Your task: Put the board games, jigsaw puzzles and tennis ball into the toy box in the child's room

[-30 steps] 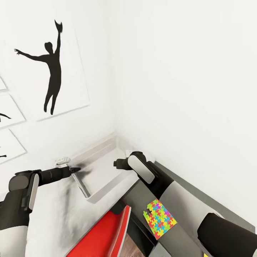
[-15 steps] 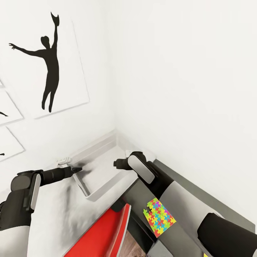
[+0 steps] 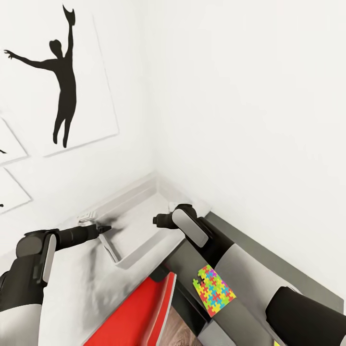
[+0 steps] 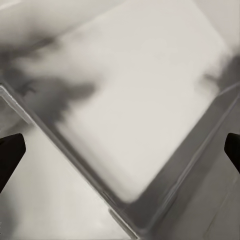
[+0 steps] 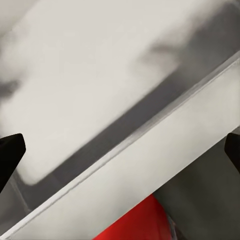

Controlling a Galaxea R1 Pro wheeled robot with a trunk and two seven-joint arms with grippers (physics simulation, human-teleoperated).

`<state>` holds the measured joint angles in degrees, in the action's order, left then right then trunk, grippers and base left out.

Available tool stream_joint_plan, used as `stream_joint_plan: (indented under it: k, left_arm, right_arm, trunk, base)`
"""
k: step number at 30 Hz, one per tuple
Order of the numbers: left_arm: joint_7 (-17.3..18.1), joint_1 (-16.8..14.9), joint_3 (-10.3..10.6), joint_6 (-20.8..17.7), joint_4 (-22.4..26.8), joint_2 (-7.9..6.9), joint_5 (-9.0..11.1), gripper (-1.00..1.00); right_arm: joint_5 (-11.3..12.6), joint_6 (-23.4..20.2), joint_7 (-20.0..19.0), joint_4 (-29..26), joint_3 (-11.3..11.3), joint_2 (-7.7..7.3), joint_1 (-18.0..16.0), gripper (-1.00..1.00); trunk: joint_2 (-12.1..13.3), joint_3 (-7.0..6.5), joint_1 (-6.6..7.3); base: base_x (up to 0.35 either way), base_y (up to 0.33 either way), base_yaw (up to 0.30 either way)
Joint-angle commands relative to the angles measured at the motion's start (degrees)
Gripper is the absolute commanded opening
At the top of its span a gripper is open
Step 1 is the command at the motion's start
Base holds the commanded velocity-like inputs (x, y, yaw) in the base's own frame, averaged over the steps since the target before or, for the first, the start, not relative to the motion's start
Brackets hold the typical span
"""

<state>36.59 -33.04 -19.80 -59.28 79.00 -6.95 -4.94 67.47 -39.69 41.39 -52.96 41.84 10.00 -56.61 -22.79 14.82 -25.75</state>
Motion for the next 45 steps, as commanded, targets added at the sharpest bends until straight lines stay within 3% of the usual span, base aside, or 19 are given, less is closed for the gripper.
stream_joint_plan:
  k: [1, 9, 17, 45]
  left_arm:
    - [0.50, -0.06, -0.18, -0.26, 0.03, -0.02, -0.57, 1.00]
    - [0.08, -0.09, -1.27, -0.26, -0.05, -0.24, -0.83, 1.00]
    - [-3.19, -0.09, -2.38, -0.03, -0.14, -0.16, -0.74, 1.00]
    - [-4.32, -0.09, -2.43, 0.04, -0.16, 0.07, -0.28, 1.00]
  right_arm:
    - [0.47, -0.03, 0.54, -0.04, 0.09, 0.00, -0.08, 1.00]
    - [0.47, -0.03, 0.54, -0.04, 0.09, 0.00, -0.08, 1.00]
    - [0.47, -0.03, 0.54, -0.13, 0.09, 0.00, -0.08, 1.00]
    - [0.47, -0.03, 0.54, -0.30, 0.09, 0.00, -0.08, 1.00]
  trunk:
    - [-0.12, 0.21, -0.03]
    - [-0.12, 0.95, -0.03]
    - [-0.12, 1.69, -0.03]
    - [-0.12, 4.28, -0.03]
  base:
    - [0.000, 0.000, 0.000]
    - [0.000, 0.000, 0.000]
    - [0.000, 0.000, 0.000]
    - [0.000, 0.000, 0.000]
